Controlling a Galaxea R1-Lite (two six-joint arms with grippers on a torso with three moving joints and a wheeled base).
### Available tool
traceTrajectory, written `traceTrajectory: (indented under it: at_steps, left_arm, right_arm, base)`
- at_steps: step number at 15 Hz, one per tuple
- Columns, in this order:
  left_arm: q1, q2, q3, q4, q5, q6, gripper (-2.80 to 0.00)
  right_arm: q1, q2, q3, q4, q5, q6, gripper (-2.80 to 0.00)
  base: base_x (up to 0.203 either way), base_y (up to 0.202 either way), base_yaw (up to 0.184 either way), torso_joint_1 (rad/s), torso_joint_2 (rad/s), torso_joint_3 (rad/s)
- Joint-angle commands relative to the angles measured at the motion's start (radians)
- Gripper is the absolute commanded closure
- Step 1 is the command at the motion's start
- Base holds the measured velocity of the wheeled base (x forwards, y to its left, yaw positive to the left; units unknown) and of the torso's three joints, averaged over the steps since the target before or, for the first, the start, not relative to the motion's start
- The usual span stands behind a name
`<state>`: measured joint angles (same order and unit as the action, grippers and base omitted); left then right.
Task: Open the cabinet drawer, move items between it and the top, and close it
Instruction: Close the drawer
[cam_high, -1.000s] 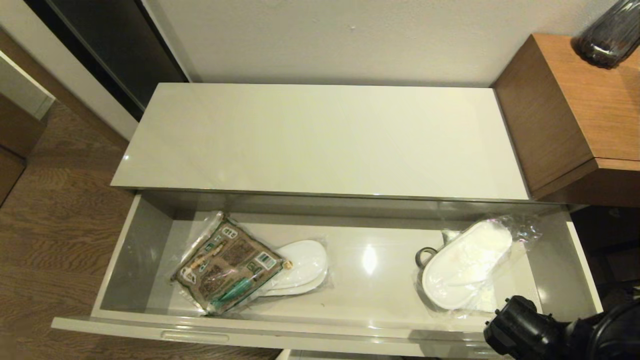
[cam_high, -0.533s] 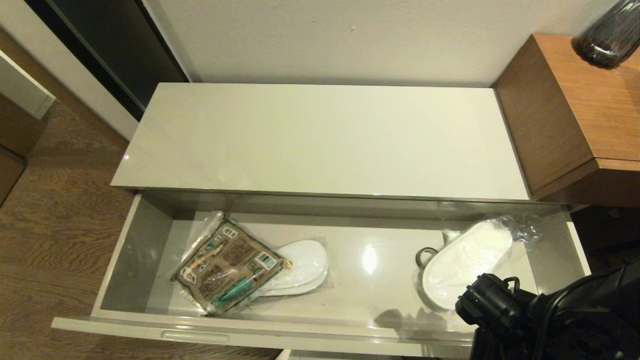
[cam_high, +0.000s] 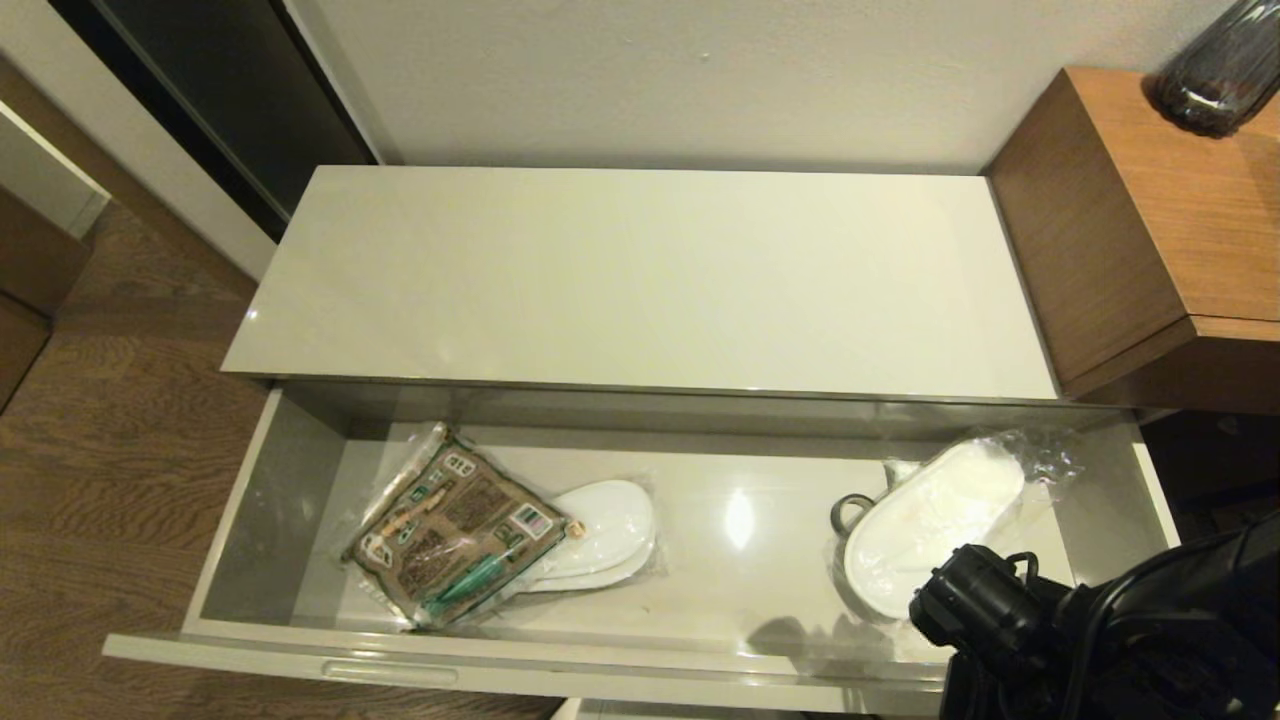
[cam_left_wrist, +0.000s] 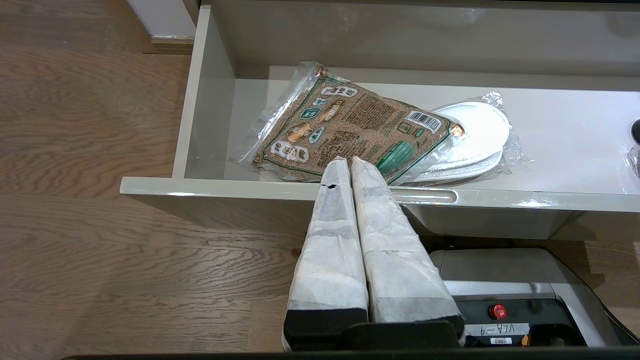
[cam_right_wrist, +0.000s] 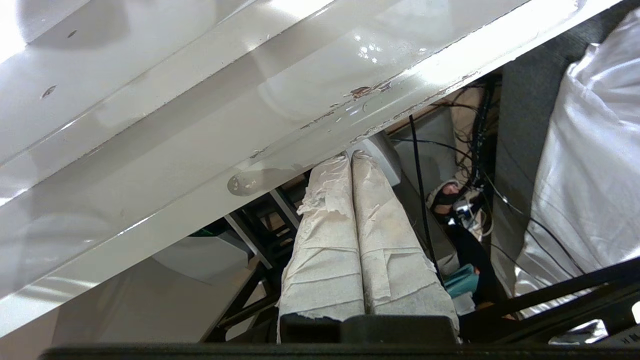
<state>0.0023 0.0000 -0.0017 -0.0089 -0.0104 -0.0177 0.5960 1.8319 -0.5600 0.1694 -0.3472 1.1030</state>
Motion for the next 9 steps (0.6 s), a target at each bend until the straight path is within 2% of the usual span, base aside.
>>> traceTrajectory:
  at_steps: [1,5,9]
  left_arm:
    - [-0.001,0.002,0.0,0.0,0.0,-0.001,0.0]
    - [0.0,0.002,0.0,0.0,0.0,-0.001,0.0]
    - [-0.001,0.002,0.0,0.0,0.0,-0.001,0.0]
  right_arm:
    - [-0.001,-0.005,0.001,0.001,-0.003,0.009,0.0]
    - [-0.015,-0.021,-0.028,0.002,-0.043,0.012,0.0]
    - [-0.091,-0.055,-0.132,0.083,-0.085,0.009,0.0]
  base:
    - [0.0,0.0,0.0,0.0,0.0,0.0]
    - [0.0,0.0,0.0,0.0,0.0,0.0]
    - [0.0,0.0,0.0,0.0,0.0,0.0]
